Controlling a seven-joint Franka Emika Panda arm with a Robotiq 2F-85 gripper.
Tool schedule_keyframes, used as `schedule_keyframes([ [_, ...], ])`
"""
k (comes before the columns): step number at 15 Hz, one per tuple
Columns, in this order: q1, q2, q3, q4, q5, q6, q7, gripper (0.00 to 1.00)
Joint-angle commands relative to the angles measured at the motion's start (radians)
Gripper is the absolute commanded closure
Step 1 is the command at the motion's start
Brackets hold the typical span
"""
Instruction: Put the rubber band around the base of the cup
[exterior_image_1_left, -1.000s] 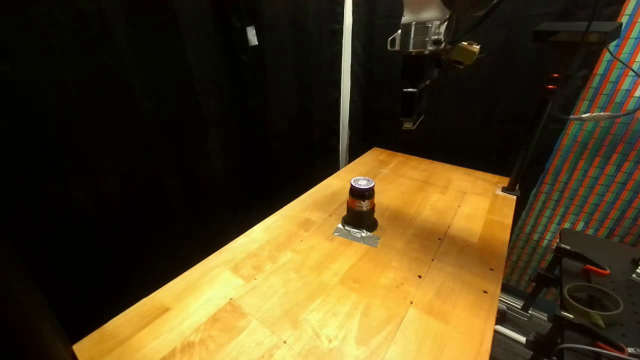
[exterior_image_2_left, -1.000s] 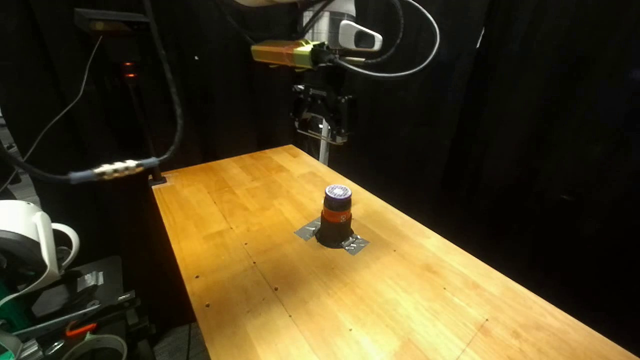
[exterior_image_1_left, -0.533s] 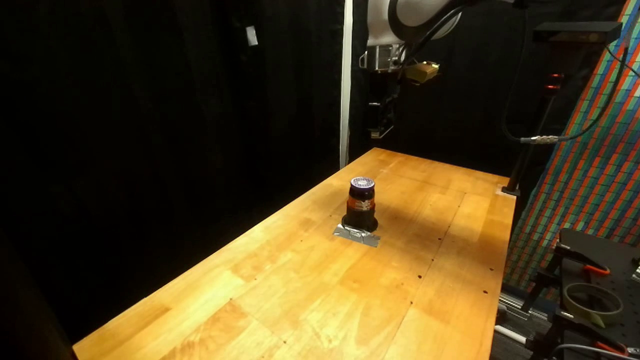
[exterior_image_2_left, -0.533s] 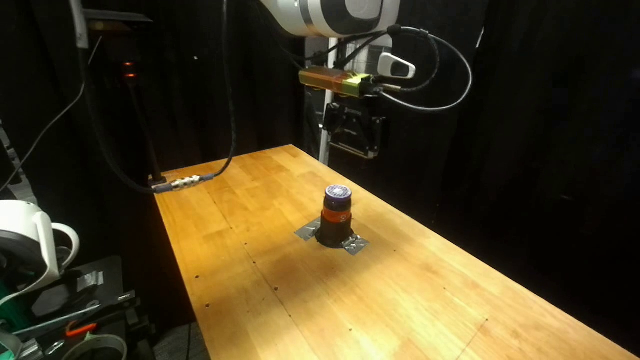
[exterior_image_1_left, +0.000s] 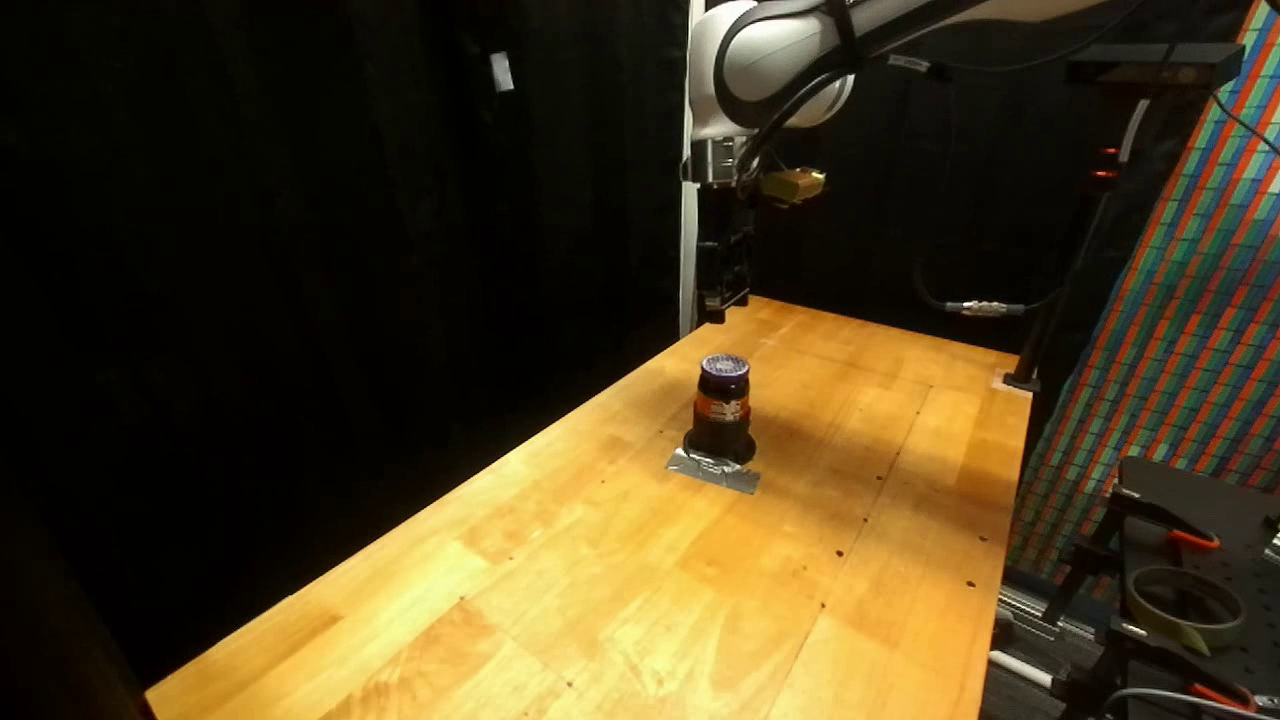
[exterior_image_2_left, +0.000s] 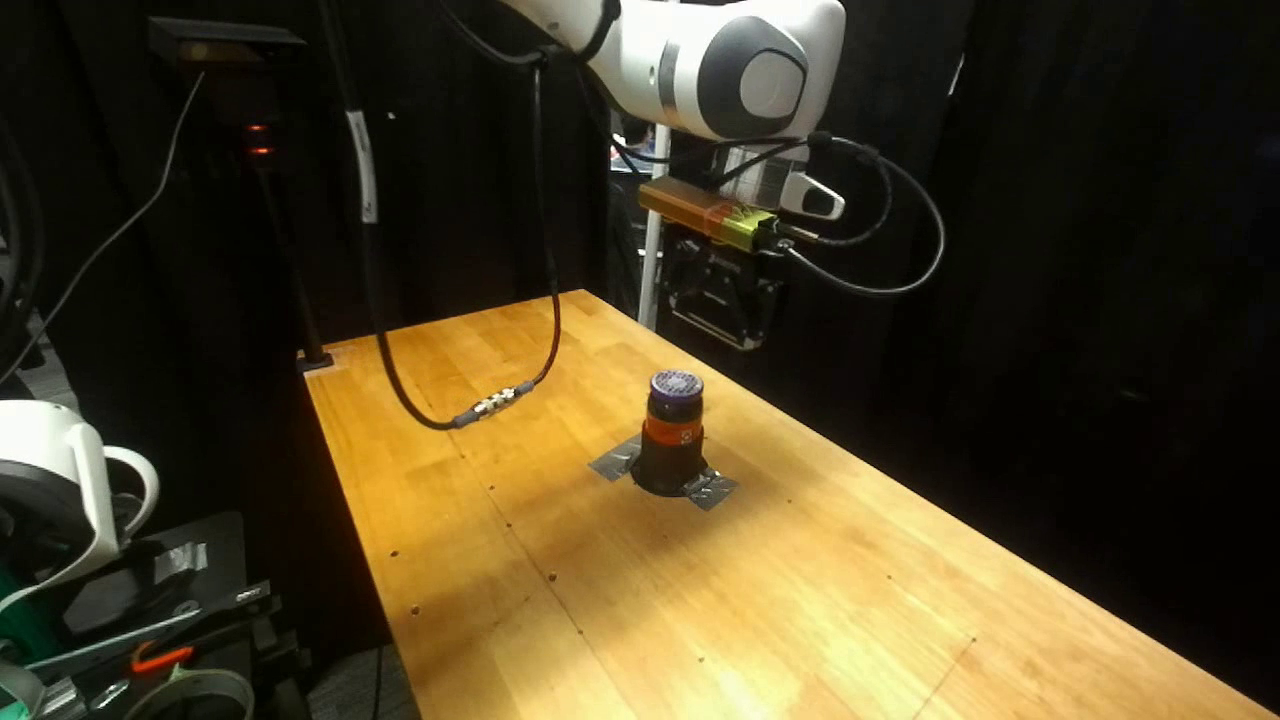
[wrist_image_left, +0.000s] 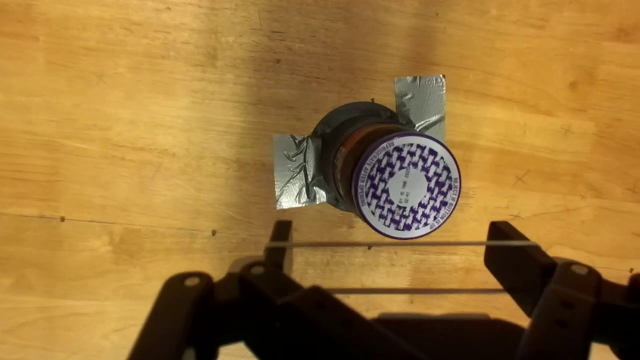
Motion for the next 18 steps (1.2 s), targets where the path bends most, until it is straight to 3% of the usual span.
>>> schedule_keyframes([
  [1, 0.0, 0.125, 0.01, 0.171, 0.019, -0.094, -0.017, 0.0],
  [11, 0.04, 0.318, 0.003, 0.366, -0.003, -0.164, 0.011, 0.0],
  [18, 0.079, 0.349, -0.015, 0.424, -0.054, -0.415, 0.031, 0.0],
])
